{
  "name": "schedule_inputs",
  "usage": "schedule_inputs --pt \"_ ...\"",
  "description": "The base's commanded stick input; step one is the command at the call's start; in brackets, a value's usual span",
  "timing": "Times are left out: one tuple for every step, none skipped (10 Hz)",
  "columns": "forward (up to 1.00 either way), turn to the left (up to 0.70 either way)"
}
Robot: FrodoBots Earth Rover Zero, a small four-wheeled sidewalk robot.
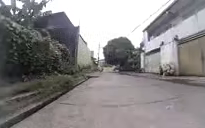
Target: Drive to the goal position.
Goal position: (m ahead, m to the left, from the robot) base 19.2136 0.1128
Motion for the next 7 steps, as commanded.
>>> schedule_inputs --pt "1.0 -0.4" --pt "1.0 -0.35" --pt "1.0 0.0" --pt "1.0 0.0" --pt "1.0 0.0" --pt "1.0 -0.01" --pt "1.0 -0.12"
